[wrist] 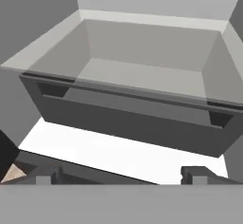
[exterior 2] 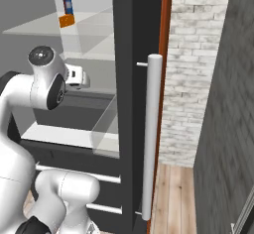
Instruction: Pick the cheese from the fridge and the cheese grater from the cabinet and place them next to the salad bowl.
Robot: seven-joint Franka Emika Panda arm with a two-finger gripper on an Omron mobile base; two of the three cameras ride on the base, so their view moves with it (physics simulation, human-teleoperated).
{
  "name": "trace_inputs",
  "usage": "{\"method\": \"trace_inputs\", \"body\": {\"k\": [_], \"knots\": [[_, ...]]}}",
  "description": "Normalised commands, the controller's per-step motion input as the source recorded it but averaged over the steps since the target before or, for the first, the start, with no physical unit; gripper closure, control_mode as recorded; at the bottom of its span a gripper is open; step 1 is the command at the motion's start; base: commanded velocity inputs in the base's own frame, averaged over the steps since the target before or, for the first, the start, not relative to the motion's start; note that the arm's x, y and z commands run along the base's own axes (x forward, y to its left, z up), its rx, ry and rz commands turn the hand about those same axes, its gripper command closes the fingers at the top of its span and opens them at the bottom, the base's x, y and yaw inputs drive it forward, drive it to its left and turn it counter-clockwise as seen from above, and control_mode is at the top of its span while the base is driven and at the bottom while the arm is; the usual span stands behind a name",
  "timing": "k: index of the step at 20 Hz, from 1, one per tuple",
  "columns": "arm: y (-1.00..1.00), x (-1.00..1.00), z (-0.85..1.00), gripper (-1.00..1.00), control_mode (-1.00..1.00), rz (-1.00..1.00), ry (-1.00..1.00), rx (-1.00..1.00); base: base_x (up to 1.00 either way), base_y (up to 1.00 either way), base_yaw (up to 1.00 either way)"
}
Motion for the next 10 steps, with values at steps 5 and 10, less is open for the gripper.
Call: {"method": "trace_inputs", "body": {"k": [5, 10], "knots": [[0.26, -0.09, 0.33, -1.0, -1.0, -0.04, 0.03, 0.01, 0.0, 0.0, 0.0], [0.0, -0.14, 0.26, -1.0, -1.0, -0.01, 0.01, 0.07, 0.0, 0.0, 0.0]]}}
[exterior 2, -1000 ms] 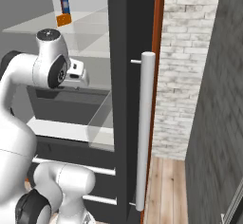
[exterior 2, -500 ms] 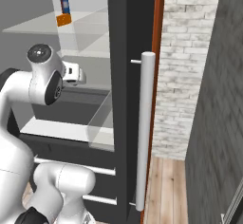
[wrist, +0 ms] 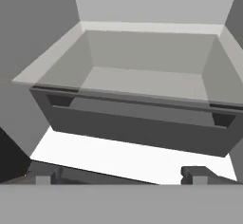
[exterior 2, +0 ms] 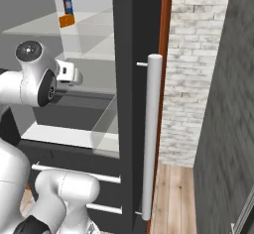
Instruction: Pick the cheese from the fridge and the cheese grater from the cabinet and place them next to the salad bowl.
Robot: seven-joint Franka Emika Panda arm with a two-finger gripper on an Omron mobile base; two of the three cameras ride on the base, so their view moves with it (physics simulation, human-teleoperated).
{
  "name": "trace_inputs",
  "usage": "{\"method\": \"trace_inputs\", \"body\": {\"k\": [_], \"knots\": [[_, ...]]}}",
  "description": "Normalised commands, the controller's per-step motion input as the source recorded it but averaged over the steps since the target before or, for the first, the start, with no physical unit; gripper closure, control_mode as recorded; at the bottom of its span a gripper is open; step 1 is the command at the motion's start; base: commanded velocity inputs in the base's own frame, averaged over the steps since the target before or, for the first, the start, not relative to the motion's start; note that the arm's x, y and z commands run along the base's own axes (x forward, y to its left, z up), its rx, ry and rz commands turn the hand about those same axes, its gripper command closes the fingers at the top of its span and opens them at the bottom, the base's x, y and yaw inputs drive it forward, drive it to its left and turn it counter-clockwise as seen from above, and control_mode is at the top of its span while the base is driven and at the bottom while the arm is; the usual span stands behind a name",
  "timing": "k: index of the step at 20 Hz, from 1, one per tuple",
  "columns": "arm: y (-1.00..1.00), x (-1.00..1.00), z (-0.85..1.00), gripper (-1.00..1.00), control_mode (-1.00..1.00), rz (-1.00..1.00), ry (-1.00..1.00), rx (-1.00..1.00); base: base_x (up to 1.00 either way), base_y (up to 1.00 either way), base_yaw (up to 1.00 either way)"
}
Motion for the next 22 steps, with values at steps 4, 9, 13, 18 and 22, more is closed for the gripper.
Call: {"method": "trace_inputs", "body": {"k": [4, 9, 13, 18, 22], "knots": [[0.01, -0.24, 0.39, -1.0, -1.0, 0.0, 0.0, 0.06, 0.0, 0.0, 0.0], [0.2, -0.46, 0.53, -1.0, -1.0, 0.0, -0.05, 0.0, 0.0, 0.0, 0.0], [0.24, -0.57, 0.6, -1.0, -1.0, 0.0, -0.15, 0.0, 0.0, 0.0, 0.0], [0.17, -0.49, 0.54, -1.0, -1.0, 0.0, -0.15, 0.0, 0.0, 0.0, 0.0], [0.0, -0.18, 0.36, -1.0, -1.0, -0.02, -0.04, 0.0, 0.0, 0.0, 0.0]]}}
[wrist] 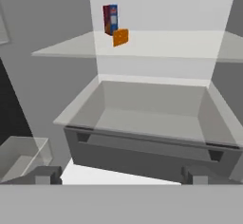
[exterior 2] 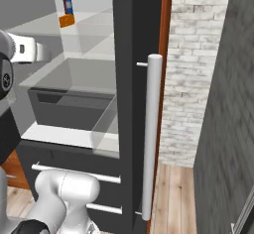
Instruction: Pick the cheese from the fridge and the cheese grater from the cabinet and place them next to the salad bowl.
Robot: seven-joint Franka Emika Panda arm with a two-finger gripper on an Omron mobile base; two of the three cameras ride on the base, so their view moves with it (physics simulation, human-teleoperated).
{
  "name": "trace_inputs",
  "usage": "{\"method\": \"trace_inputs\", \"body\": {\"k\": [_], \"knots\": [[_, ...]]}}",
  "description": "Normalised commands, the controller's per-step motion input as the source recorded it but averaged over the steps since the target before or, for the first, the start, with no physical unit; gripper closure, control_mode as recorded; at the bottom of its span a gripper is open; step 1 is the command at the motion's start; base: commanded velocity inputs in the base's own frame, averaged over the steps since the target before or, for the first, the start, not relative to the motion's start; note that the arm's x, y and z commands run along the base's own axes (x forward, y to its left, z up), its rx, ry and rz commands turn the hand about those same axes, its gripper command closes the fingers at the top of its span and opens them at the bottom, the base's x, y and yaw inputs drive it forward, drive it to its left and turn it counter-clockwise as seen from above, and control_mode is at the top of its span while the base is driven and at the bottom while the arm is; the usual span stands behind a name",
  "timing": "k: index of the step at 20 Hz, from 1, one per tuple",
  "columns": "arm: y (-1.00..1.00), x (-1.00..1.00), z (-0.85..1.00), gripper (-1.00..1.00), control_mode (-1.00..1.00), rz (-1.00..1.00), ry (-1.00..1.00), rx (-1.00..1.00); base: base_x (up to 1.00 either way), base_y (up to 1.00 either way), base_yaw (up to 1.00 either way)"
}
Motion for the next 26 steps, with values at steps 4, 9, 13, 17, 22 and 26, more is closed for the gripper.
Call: {"method": "trace_inputs", "body": {"k": [4, 9, 13, 17, 22, 26], "knots": [[-0.01, 0.49, 0.17, -1.0, -1.0, -0.02, 0.0, 0.03, 0.0, 0.0, 0.0], [-0.03, 0.73, 0.01, -1.0, -1.0, 0.0, -0.08, 0.1, 0.0, 0.0, 0.0], [0.0, 0.04, 0.35, -1.0, -1.0, 0.0, -0.03, 0.07, 0.0, 0.0, 0.0], [0.11, -0.03, 0.51, -1.0, -1.0, 0.0, 0.0, 0.0, 0.0, 0.0, 0.0], [0.13, 0.11, 0.14, -1.0, -1.0, 0.0, 0.25, -0.05, 0.0, 0.0, 0.0], [0.18, 0.21, -0.26, -1.0, -1.0, 0.0, 0.08, -0.07, 0.0, 0.0, 0.0]]}}
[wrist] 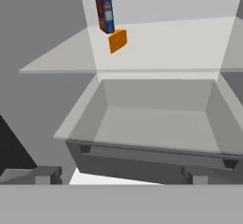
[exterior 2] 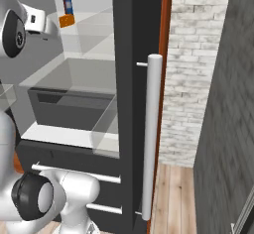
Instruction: Pick the cheese from the fridge and the cheese grater from the cabinet and place them next to the salad bowl.
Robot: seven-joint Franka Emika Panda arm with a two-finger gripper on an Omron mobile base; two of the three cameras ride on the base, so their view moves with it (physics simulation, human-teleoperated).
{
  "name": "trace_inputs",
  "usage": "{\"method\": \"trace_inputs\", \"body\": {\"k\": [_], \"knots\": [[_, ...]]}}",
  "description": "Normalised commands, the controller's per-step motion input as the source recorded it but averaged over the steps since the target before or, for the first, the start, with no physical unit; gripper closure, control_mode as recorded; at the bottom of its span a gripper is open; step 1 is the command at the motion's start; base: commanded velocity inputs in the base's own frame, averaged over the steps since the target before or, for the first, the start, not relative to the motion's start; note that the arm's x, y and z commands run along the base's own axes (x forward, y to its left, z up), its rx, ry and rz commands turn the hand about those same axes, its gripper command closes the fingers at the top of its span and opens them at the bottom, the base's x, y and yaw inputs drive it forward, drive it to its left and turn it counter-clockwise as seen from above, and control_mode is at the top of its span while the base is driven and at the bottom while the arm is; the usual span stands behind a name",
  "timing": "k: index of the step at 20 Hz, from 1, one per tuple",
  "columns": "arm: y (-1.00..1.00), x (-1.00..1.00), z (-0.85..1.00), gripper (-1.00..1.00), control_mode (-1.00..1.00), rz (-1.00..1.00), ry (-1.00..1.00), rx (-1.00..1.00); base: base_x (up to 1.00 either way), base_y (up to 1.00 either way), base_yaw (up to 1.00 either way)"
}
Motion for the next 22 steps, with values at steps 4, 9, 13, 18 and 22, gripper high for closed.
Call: {"method": "trace_inputs", "body": {"k": [4, 9, 13, 18, 22], "knots": [[0.0, 0.09, -0.04, -1.0, -1.0, 0.0, -0.13, 0.0, 0.0, 0.0, 0.0], [0.03, 0.45, -0.03, -1.0, -1.0, -0.03, -0.22, 0.0, 0.0, 0.0, 0.0], [0.16, 0.5, 0.0, -1.0, -1.0, -0.05, -0.12, 0.02, 0.0, 0.0, 0.0], [0.17, 0.09, 0.13, -1.0, -1.0, -0.01, -0.01, 0.02, 0.0, 0.0, 0.0], [0.01, 0.01, 0.0, -1.0, -1.0, 0.0, 0.02, 0.0, 0.0, 0.0, 0.0]]}}
